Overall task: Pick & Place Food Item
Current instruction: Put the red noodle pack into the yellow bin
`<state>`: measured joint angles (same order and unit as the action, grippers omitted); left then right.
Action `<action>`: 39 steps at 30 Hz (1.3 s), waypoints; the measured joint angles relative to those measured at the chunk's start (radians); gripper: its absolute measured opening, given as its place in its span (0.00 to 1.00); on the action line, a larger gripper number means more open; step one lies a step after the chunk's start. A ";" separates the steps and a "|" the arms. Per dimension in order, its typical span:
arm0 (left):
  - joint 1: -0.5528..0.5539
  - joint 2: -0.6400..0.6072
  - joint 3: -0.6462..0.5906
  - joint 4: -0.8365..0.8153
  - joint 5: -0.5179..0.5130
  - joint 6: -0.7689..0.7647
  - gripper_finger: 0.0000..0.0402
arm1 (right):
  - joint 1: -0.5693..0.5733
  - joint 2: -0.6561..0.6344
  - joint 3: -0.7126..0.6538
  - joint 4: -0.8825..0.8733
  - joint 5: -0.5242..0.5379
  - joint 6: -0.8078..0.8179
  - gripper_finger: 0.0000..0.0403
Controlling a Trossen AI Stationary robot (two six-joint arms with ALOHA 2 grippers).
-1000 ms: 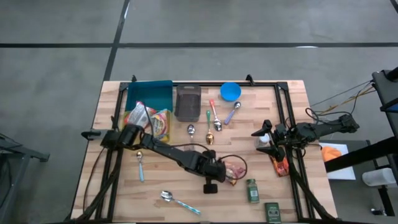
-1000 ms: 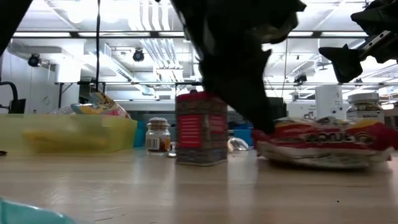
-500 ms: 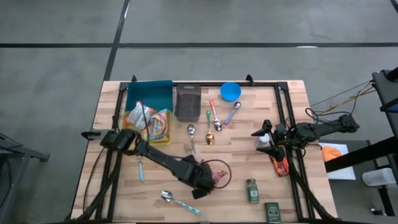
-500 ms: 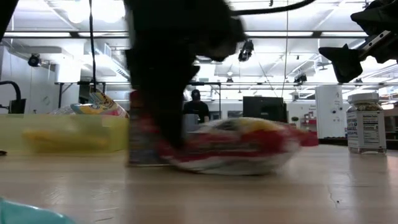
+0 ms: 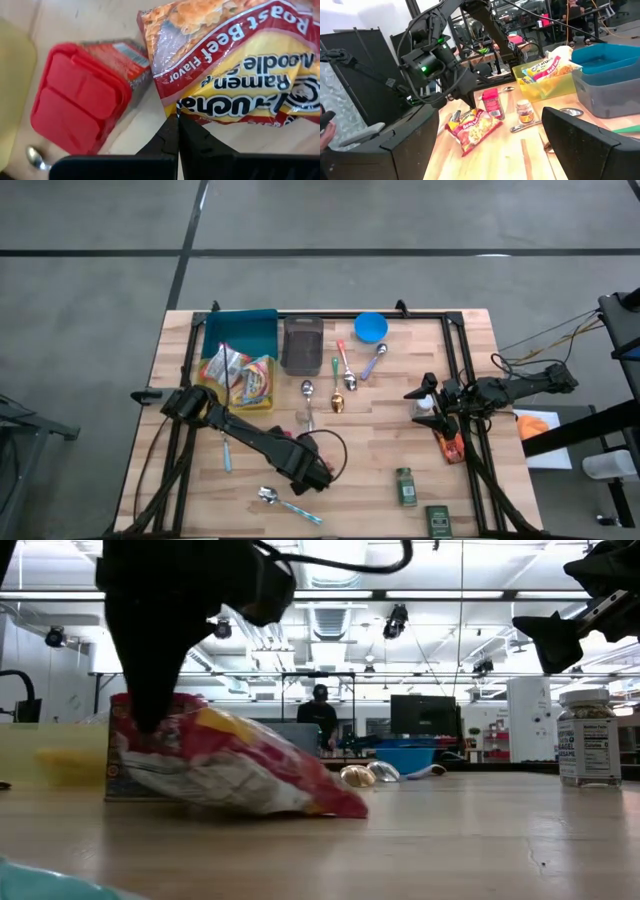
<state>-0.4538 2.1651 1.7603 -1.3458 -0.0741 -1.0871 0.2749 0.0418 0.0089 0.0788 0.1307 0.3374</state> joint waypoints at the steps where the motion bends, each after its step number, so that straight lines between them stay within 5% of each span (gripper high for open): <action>1: 0.000 0.000 0.000 -0.009 0.005 -0.008 0.00 | 0.000 0.000 0.000 0.000 0.000 0.000 0.87; 17: 0.004 -0.004 0.001 -0.231 0.181 -0.232 0.00 | 0.000 0.000 0.000 0.000 0.000 0.000 0.87; 39: 0.005 -0.196 0.001 -0.226 0.269 -0.436 0.00 | 0.000 0.000 0.000 0.000 0.000 0.000 0.87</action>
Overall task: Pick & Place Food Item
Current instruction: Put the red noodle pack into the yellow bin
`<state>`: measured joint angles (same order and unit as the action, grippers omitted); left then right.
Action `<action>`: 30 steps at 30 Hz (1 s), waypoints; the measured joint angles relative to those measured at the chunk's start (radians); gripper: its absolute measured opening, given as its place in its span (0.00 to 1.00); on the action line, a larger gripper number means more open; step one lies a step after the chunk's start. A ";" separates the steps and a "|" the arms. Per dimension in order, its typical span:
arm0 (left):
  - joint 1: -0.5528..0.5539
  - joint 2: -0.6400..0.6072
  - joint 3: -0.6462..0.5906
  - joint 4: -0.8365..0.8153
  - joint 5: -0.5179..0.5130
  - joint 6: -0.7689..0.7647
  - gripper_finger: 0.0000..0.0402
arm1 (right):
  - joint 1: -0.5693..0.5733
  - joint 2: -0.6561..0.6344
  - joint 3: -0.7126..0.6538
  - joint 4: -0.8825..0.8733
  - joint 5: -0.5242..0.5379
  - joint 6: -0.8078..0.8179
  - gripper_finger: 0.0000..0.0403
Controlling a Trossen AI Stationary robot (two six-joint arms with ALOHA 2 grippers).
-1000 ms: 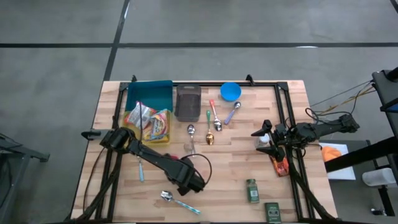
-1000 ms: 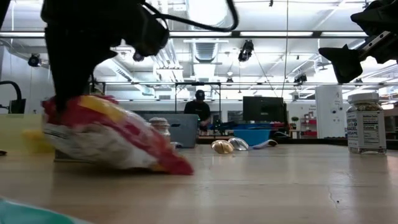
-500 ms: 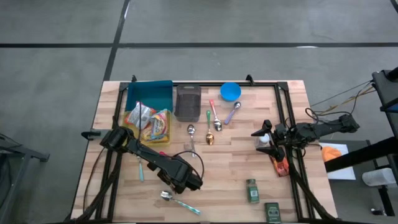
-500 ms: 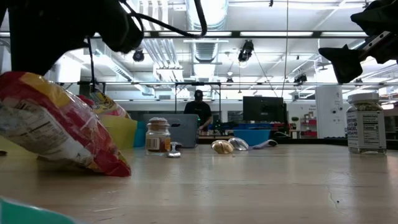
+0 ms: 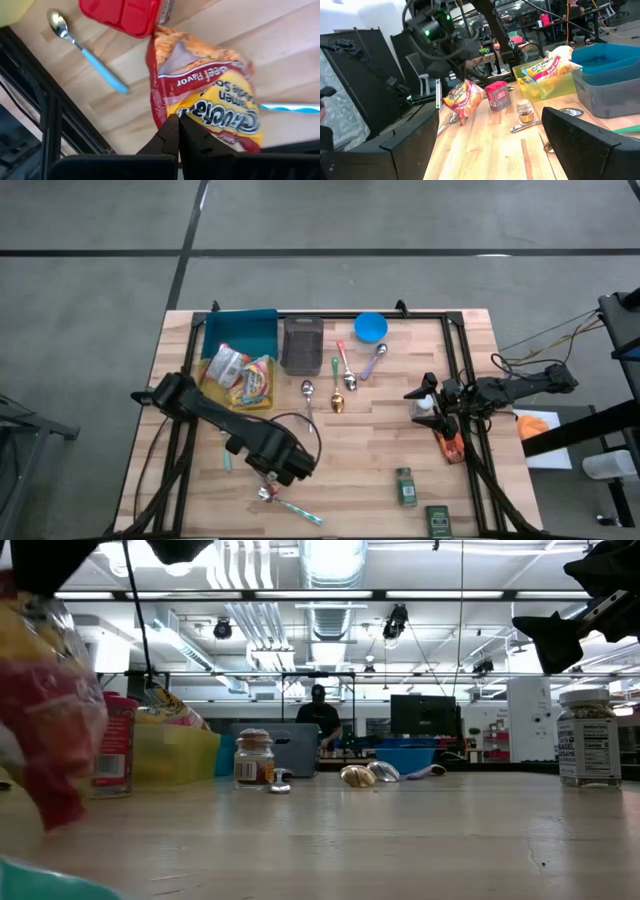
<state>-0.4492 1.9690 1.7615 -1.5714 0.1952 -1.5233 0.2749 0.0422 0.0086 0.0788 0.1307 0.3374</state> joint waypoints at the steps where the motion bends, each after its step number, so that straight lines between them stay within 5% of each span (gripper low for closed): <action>1: 0.000 -0.012 0.000 0.000 0.001 -0.012 0.00 | 0.000 0.000 0.000 0.000 0.000 0.000 0.87; 15: 0.002 -0.159 -0.056 -0.001 0.140 -0.208 0.00 | 0.000 0.000 0.000 0.000 0.000 0.000 0.87; 30: 0.005 -0.334 -0.098 0.000 0.115 -0.337 0.00 | 0.000 0.000 0.000 0.000 0.000 0.000 0.87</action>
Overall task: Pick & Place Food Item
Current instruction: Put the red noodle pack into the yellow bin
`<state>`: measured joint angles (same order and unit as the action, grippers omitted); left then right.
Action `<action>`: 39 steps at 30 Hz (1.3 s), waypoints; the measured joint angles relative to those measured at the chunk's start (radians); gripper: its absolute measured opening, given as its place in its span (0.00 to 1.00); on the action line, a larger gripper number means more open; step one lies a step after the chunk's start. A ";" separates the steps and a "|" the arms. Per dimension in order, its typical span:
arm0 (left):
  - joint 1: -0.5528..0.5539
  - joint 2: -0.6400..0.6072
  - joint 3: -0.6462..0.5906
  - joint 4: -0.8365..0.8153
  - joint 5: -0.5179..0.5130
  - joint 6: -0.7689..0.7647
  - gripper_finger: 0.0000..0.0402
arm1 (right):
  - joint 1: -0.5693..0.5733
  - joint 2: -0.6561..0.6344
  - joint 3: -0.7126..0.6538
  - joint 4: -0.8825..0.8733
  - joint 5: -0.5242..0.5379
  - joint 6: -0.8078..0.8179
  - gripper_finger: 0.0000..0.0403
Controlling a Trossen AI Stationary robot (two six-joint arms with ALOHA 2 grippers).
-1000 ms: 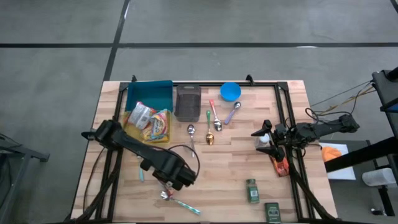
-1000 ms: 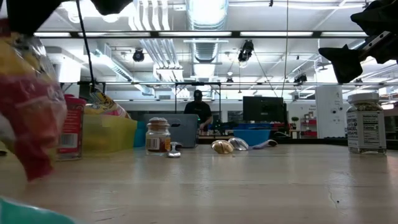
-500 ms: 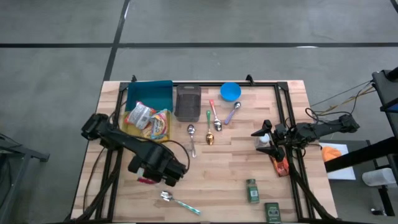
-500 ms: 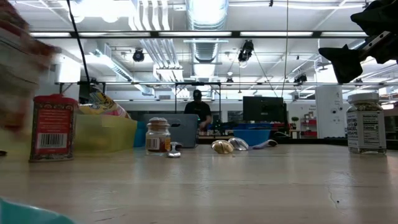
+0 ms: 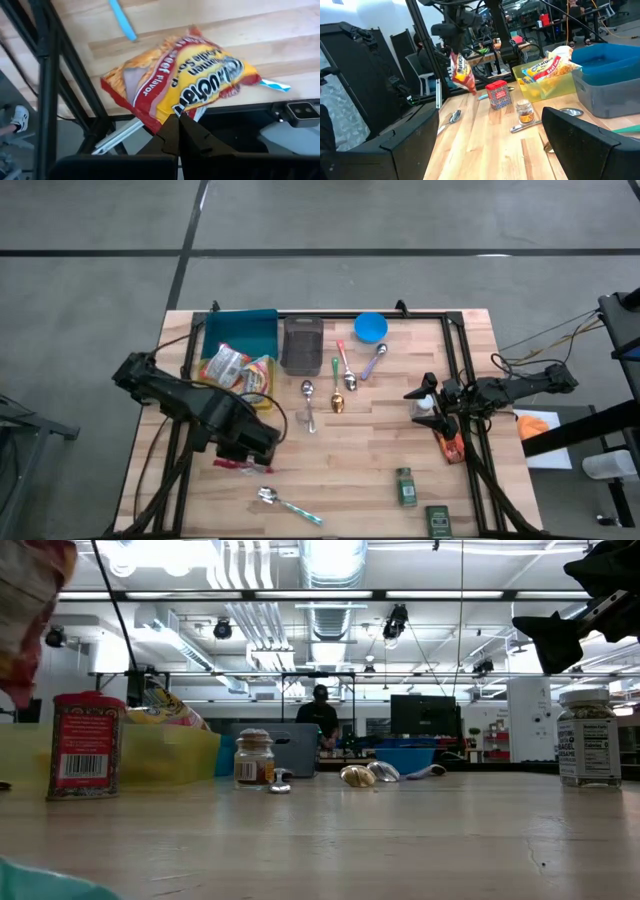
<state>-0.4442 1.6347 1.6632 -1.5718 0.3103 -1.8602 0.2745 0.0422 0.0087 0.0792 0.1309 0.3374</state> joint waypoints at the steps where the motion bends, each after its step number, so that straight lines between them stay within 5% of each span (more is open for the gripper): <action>1: 0.000 -0.018 -0.016 0.004 -0.004 0.000 0.00 | 0.000 0.000 0.000 0.000 0.000 0.000 0.87; 16: 0.021 -0.432 -0.280 0.000 -0.166 -0.095 0.00 | 0.000 0.000 0.000 0.000 0.000 0.000 0.87; 27: 0.025 -0.734 -0.437 0.000 -0.431 -0.159 0.00 | 0.000 0.000 0.000 0.000 0.000 0.000 0.87; 34: 0.028 -0.841 -0.533 0.000 -0.684 -0.043 0.00 | 0.000 0.000 0.000 0.000 0.000 0.000 0.87; 39: 0.028 -0.876 -0.606 0.001 -0.733 -0.021 0.00 | 0.000 0.000 0.000 0.000 0.000 0.000 0.87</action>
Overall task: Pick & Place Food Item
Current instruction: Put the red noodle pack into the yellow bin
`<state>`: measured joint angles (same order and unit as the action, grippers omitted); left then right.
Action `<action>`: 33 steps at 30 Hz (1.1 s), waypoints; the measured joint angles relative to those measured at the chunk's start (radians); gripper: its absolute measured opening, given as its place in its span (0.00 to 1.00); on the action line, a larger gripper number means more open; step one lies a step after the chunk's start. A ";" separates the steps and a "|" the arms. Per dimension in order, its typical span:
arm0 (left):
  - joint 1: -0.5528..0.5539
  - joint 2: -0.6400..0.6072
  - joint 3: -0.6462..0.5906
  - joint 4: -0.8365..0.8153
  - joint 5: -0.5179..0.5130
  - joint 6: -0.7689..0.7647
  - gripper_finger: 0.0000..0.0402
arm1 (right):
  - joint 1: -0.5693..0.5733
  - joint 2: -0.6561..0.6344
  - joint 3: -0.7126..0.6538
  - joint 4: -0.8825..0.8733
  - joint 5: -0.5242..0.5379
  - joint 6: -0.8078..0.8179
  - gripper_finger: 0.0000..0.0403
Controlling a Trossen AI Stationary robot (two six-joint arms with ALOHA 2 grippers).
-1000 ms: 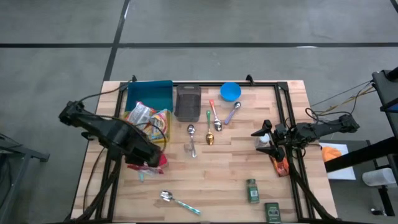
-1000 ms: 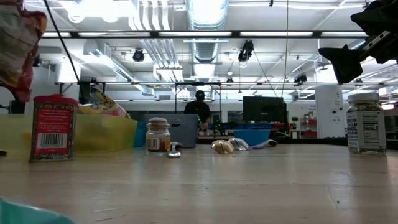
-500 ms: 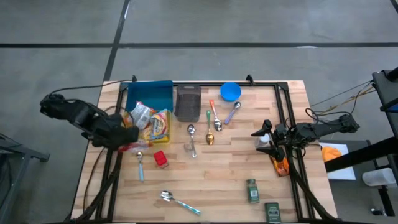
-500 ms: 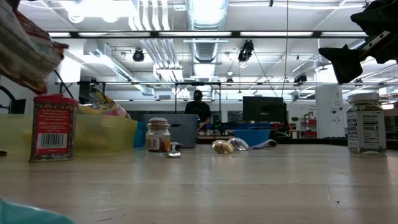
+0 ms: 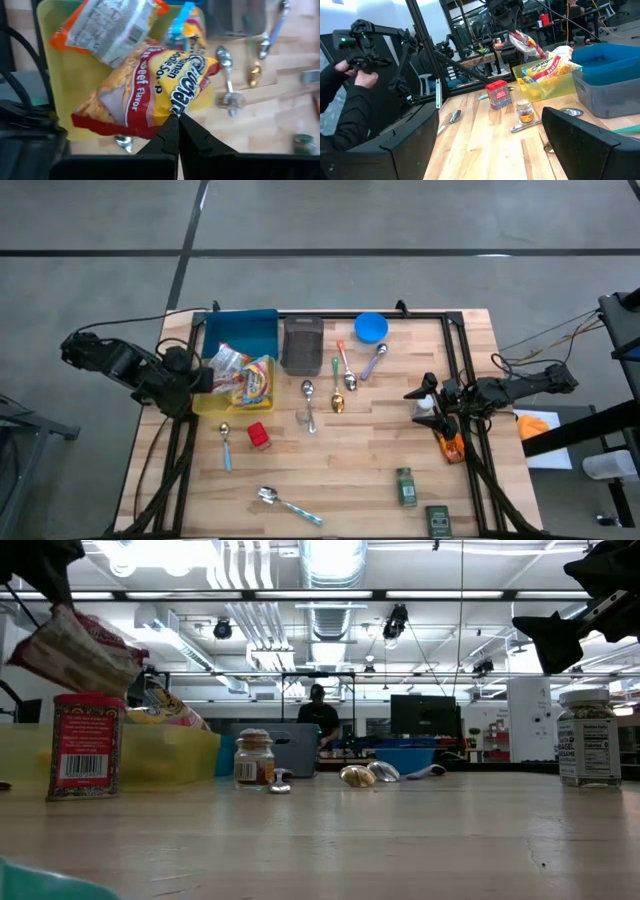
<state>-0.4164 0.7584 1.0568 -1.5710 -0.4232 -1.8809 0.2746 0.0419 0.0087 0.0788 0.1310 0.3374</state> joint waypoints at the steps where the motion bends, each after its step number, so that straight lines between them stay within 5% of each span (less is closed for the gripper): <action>1: 0.000 -0.001 -0.017 0.000 0.000 0.000 0.00 | 0.000 0.000 0.000 0.000 0.000 0.000 0.87; 14: 0.000 0.005 -0.314 0.063 -0.066 -0.003 0.00 | 0.000 0.000 0.000 0.000 0.000 0.000 0.87; 28: 0.004 0.108 -0.285 0.100 -0.135 -0.003 0.01 | 0.000 0.000 0.000 0.001 0.000 0.000 0.87; 33: 0.004 0.107 -0.285 0.119 -0.130 -0.001 0.15 | 0.000 0.000 0.000 0.001 0.000 0.000 0.87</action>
<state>-0.4122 0.8658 0.7719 -1.4521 -0.5529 -1.8818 0.2746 0.0422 0.0087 0.0798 0.1308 0.3374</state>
